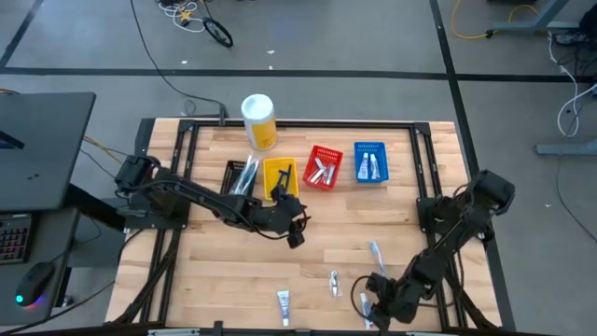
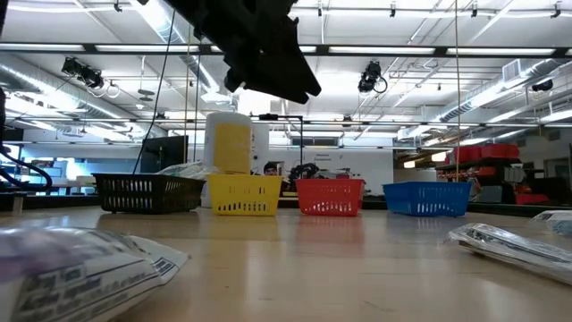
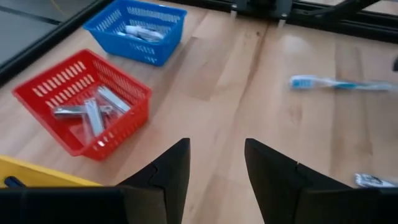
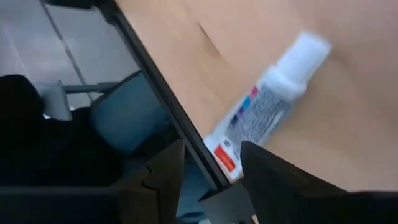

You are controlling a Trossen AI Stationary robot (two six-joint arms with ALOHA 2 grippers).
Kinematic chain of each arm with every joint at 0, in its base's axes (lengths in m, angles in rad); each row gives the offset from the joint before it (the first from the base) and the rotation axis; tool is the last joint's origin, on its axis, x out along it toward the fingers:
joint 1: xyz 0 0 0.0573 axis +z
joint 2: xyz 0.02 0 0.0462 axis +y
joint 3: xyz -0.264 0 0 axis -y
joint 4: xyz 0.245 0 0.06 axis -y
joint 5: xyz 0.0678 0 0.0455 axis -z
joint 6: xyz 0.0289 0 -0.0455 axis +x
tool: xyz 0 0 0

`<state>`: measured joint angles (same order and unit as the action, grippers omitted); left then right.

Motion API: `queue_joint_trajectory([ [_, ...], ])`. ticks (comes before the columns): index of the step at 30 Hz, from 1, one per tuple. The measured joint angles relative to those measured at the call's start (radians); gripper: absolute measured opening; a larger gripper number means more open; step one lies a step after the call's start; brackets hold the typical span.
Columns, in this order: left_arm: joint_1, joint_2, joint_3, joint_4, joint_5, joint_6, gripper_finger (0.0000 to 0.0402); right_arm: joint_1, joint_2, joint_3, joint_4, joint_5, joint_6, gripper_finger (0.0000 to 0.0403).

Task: Pick & Place Travel size toiletries
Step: Put the white toothpaste into the blue bin

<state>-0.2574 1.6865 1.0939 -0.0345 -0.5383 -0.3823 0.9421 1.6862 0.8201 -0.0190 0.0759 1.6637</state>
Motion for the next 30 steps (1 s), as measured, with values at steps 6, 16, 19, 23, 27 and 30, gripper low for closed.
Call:
queue_joint_trajectory([
  [6, 0.035, 0.0, 0.0, 0.0, 0.03, 0.022, 0.0162, 0.009, 0.063, 0.038, 0.001, -0.023, 0.045, 0.0167],
  [16, 0.055, 0.0, 0.0, -0.001, 0.063, 0.027, 0.0162, 0.002, 0.078, 0.044, -0.115, 0.036, 0.03, 0.0167],
  [19, 0.055, 0.0, 0.0, -0.001, 0.068, 0.043, 0.0162, -0.012, 0.075, 0.046, -0.19, 0.028, 0.031, 0.0167],
  [23, 0.057, 0.0, 0.0, -0.001, 0.068, 0.045, 0.0163, -0.041, 0.069, 0.048, -0.263, -0.004, -0.001, 0.0167],
  [27, 0.057, 0.0, 0.0, -0.001, 0.068, 0.044, 0.0164, -0.073, 0.053, 0.044, -0.281, -0.04, -0.035, 0.0167],
  [30, 0.057, 0.0, 0.0, -0.001, 0.068, 0.044, 0.0163, -0.088, 0.043, 0.042, -0.299, -0.011, -0.038, 0.0167],
])
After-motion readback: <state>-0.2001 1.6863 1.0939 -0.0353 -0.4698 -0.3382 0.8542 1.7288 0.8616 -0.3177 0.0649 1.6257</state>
